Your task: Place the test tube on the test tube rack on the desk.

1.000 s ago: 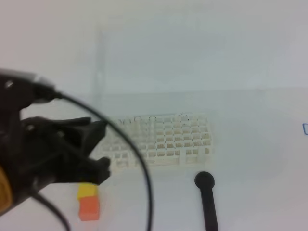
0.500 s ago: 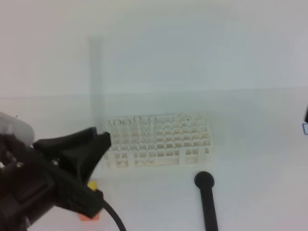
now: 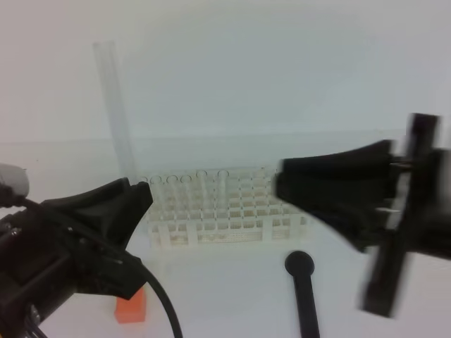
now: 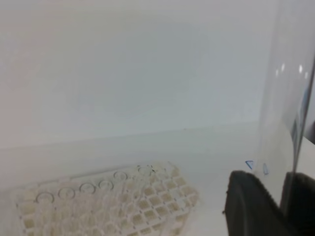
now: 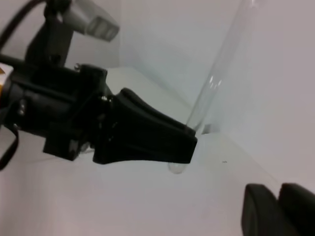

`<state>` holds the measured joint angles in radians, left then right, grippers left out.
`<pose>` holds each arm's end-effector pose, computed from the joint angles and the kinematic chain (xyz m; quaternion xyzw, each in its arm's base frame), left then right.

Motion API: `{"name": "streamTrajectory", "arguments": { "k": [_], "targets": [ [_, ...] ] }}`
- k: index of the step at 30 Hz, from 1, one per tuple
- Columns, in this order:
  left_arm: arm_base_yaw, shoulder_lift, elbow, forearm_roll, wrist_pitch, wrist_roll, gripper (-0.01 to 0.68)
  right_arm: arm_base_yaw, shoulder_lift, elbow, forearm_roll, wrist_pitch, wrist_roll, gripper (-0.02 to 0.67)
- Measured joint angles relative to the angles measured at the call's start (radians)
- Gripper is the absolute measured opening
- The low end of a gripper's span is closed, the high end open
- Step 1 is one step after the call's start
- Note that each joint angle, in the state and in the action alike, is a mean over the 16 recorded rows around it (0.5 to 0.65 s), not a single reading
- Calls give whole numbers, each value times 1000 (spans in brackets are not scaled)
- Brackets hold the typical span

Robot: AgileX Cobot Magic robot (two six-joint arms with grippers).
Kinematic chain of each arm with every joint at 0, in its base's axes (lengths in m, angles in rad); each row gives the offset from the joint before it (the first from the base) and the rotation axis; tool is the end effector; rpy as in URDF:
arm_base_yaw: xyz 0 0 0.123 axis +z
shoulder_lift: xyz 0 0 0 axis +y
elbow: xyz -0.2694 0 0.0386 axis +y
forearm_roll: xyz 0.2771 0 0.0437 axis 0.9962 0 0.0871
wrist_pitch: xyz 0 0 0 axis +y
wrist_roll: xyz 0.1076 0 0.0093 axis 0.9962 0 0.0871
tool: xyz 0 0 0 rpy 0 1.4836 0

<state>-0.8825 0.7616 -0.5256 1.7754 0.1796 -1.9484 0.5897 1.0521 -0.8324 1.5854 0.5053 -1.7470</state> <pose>0.1525 -0.1555 0.3027 0.2043 0.7164 -0.2768 0.6070 0.1983 0.1957 0.3466 -0.4196 0.6150 0.3198 0.5860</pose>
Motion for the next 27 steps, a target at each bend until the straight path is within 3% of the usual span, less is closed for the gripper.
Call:
{"name": "streamTrajectory", "arguments": {
  "k": [5, 9, 18, 27],
  "targets": [
    [0, 0, 0, 0, 2, 15, 110, 136, 126, -88, 80, -104, -88, 154],
    [0, 0, 1, 0, 3, 33, 110, 187, 218, -177, 111, -141, -99, 230],
    [0, 0, 1, 3, 8, 73, 110, 199, 356, -345, 124, -136, 2, 400],
    [0, 0, 1, 5, 10, 90, 103, 199, 438, -456, 125, -112, 91, 436]
  ]
}}
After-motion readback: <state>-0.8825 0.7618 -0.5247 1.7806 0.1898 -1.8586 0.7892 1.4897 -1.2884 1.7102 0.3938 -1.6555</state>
